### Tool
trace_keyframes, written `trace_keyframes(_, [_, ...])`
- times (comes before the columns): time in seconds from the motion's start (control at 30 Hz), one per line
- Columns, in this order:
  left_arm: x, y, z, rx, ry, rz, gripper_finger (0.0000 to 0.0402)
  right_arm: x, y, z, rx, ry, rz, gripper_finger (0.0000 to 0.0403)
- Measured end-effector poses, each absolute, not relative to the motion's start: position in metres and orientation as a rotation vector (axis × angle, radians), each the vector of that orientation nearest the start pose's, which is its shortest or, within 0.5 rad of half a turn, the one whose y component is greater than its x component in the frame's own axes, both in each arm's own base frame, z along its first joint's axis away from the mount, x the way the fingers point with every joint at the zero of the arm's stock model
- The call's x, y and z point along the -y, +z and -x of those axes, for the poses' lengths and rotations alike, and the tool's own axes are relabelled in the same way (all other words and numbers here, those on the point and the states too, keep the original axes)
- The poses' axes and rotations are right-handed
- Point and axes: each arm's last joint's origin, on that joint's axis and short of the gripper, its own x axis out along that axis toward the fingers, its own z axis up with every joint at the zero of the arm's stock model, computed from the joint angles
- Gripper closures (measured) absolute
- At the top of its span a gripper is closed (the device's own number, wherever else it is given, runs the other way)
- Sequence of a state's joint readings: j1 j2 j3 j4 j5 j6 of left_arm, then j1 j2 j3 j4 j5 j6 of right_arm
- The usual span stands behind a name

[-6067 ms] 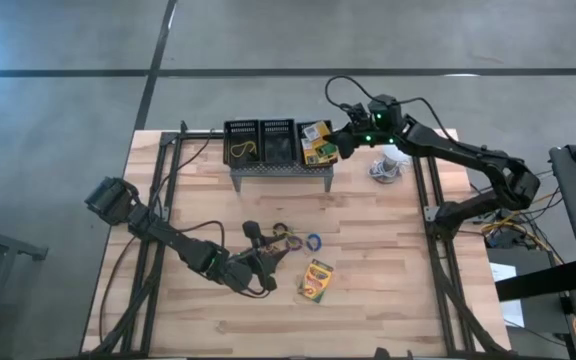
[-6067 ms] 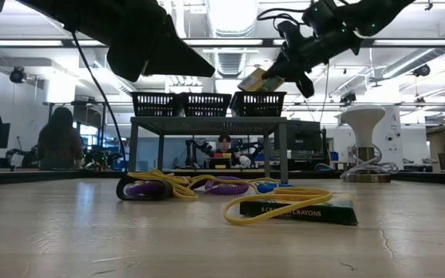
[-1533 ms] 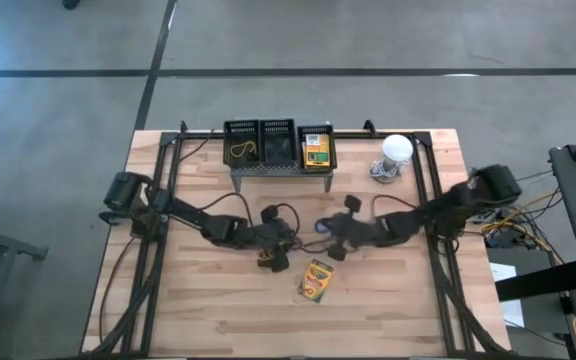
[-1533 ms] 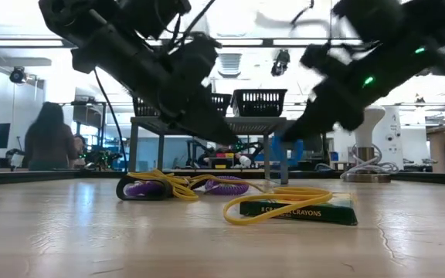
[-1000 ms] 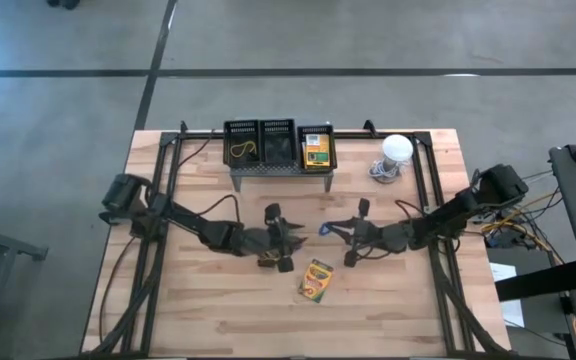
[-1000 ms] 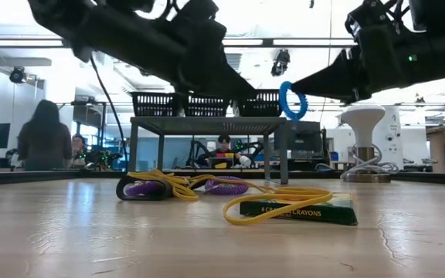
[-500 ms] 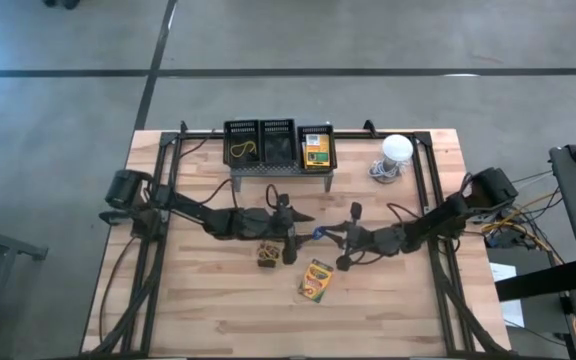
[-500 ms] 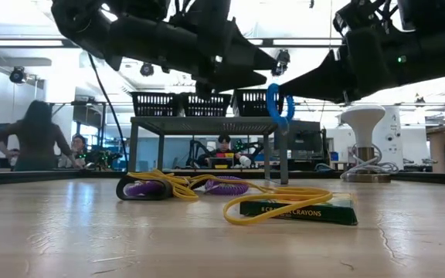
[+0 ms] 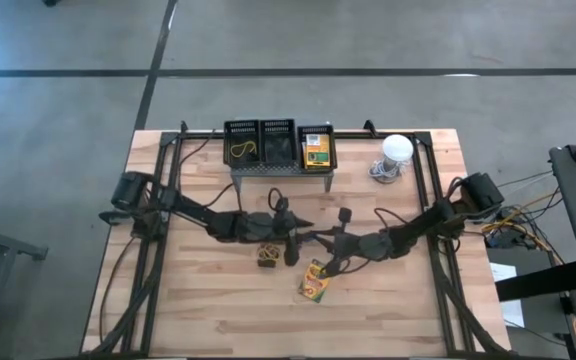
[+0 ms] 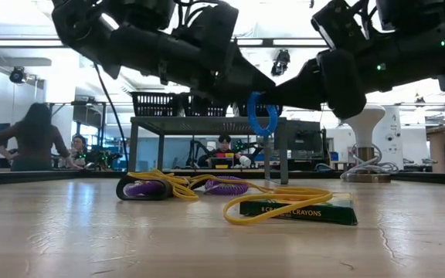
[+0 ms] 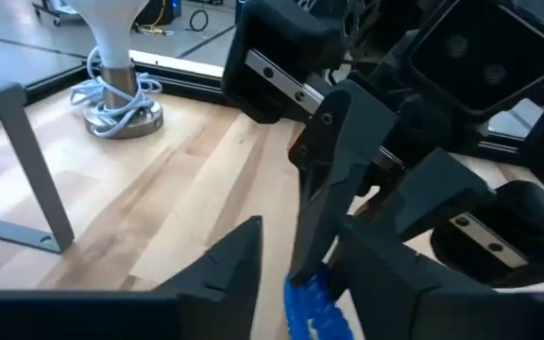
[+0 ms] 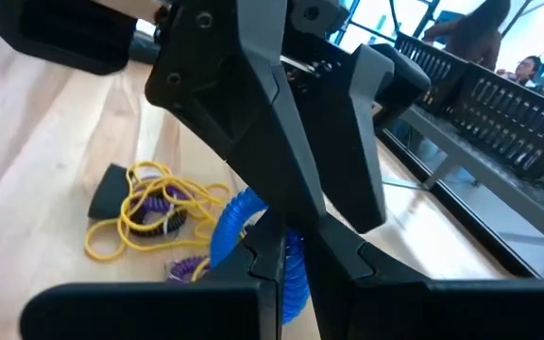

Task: Pick & Place Office Desk Supplies
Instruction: Put the blue spring keychain into the middle black bin on the shelf

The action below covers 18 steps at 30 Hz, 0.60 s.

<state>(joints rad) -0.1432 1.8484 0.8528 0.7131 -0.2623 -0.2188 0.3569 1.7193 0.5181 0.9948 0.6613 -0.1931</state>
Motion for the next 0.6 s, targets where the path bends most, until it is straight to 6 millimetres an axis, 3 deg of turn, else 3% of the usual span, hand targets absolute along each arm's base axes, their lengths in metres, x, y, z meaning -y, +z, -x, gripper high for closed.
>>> trace_keyframes(0.27, [0.0476,0.1574,-0.3644,-0.273,0.146,0.144,0.0385,-0.0857,0.1388,-0.2810,-0.232,-0.273,0.309,0.0380])
trace_keyframes(0.6, [0.0472,0.1565,-0.3643,-0.287,0.149,0.141,0.0400,-0.0852,0.1372,-0.2795,-0.233,-0.266,0.303,0.0380])
